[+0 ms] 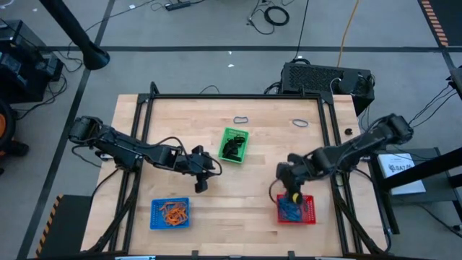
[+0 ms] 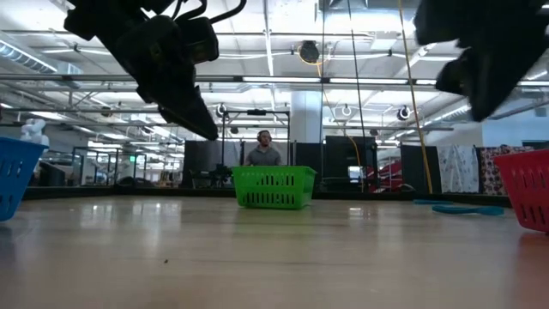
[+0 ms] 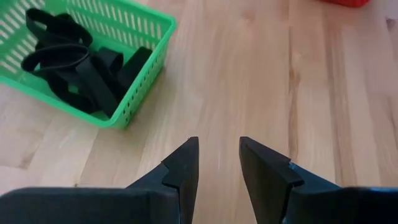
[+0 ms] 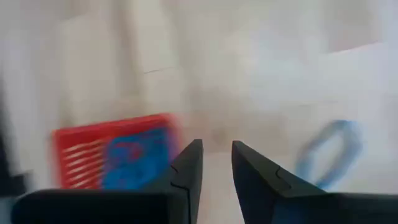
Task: Sort rubber bands into baskets
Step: Put the blue rubber band into the red bin
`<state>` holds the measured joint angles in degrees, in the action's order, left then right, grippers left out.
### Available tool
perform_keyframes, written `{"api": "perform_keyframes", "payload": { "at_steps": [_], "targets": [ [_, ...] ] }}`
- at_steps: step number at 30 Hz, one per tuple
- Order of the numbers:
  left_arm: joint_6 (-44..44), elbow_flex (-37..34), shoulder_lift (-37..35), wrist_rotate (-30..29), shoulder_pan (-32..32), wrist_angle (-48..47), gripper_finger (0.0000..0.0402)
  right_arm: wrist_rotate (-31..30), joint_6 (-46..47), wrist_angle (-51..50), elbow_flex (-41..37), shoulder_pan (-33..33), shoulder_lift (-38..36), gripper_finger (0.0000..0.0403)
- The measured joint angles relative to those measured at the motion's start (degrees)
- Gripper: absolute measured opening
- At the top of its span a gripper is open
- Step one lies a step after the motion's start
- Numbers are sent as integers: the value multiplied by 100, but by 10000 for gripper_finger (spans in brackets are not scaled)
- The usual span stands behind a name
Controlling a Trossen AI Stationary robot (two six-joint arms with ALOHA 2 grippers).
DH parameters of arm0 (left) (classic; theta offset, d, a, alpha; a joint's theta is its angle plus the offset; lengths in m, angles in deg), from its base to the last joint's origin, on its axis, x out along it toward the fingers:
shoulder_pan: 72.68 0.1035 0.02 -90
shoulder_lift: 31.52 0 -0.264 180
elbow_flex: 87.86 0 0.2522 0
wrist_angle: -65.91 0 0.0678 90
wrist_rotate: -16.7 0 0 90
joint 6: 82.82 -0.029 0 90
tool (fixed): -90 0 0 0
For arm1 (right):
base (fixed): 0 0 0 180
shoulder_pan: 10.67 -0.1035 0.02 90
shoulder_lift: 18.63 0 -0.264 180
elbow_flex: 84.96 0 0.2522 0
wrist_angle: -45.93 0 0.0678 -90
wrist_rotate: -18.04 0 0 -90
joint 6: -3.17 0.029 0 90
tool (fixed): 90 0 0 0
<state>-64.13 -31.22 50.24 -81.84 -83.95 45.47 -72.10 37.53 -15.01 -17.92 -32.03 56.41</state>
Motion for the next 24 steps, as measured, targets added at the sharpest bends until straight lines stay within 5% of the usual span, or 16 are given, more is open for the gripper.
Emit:
{"api": "perform_keyframes", "payload": {
  "at_steps": [5,9,13,19,24],
  "targets": [
    [-304,0,0,-4,0,233,122,-651,-707,53,-4,922,15,78],
    [-500,0,0,-120,0,389,122,-708,-1339,935,-4,1894,266,81],
    [-559,0,0,-140,-17,425,122,-559,-1688,761,0,2585,654,82],
    [-950,-266,0,-140,-156,949,122,-246,-1528,-143,0,2809,1037,82],
    [-1255,-829,0,-168,-262,2281,122,97,-1231,-329,-4,2722,1204,82]
  ]
}}
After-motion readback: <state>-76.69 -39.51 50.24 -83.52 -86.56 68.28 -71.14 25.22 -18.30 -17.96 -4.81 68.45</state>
